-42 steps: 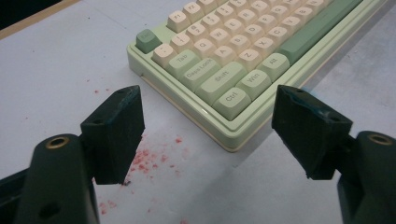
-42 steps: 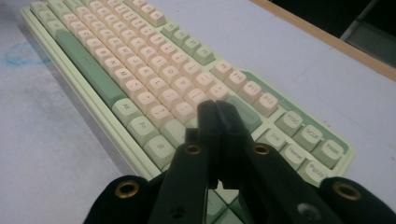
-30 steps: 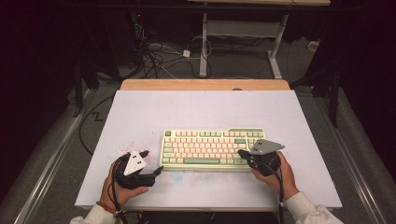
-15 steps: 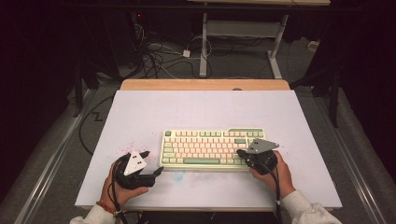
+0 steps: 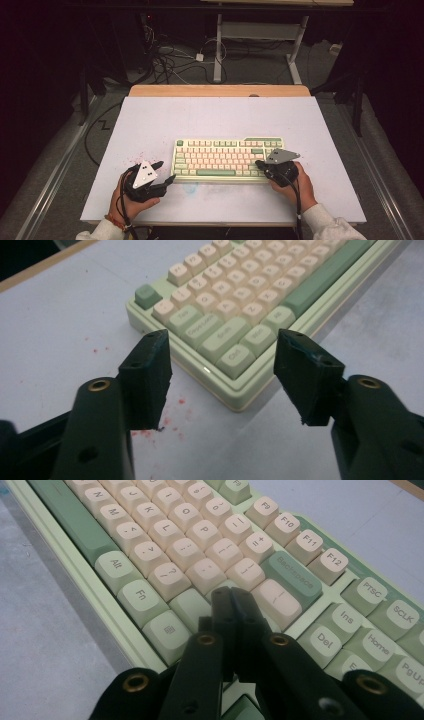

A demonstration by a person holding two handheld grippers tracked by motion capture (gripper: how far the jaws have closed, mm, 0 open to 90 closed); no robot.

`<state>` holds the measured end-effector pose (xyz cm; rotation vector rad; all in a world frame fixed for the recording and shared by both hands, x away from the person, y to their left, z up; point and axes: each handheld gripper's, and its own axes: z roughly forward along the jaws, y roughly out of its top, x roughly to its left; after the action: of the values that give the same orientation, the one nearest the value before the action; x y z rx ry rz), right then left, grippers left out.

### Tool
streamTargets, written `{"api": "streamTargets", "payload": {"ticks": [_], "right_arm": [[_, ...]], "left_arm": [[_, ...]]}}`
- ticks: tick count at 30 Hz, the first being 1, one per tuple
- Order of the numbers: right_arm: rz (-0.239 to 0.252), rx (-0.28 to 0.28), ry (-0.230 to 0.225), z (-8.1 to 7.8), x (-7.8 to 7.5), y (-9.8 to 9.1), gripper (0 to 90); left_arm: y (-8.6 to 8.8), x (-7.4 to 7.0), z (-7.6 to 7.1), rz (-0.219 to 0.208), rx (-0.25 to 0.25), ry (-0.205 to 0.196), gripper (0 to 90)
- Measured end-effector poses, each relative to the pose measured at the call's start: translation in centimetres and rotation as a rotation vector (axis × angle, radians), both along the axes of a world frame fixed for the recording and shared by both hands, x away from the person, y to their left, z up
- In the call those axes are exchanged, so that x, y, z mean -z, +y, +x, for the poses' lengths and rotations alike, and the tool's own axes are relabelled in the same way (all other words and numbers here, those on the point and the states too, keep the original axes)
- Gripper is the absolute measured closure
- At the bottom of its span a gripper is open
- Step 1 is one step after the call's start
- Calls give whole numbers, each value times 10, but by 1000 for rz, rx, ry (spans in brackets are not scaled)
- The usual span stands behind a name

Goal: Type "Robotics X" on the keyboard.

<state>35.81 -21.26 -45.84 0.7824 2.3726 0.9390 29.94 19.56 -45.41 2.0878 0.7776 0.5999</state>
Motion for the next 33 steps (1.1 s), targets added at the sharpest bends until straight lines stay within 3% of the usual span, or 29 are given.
{"api": "streamTargets", "payload": {"ticks": [1, 2, 3, 5, 10, 16, 23, 33], "right_arm": [[-2, 0, -3, 0, 0, 0, 900], [-2, 0, -3, 0, 0, 0, 900], [-5, 2, -6, -1, 0, 1, 900], [-3, 3, -7, -2, 0, 1, 900], [0, 4, -9, -2, 1, 0, 900], [-1, 4, -13, -3, 1, 1, 900], [0, 6, -17, -3, 2, 1, 900], [0, 6, -22, -4, 2, 1, 900]], "left_arm": [[-1, -2, 2, -8, 8, 3, 498], [-2, -3, 3, -10, 12, 2, 498], [-2, -5, 5, -15, 17, 0, 595], [-5, -8, 9, -26, 30, 4, 684], [-15, -15, 22, 4, 72, 26, 859], [-36, -21, 40, 74, 117, 45, 874], [-54, -23, 55, 98, 159, 91, 874], [-77, -22, 74, 157, 172, 126, 874]]}}
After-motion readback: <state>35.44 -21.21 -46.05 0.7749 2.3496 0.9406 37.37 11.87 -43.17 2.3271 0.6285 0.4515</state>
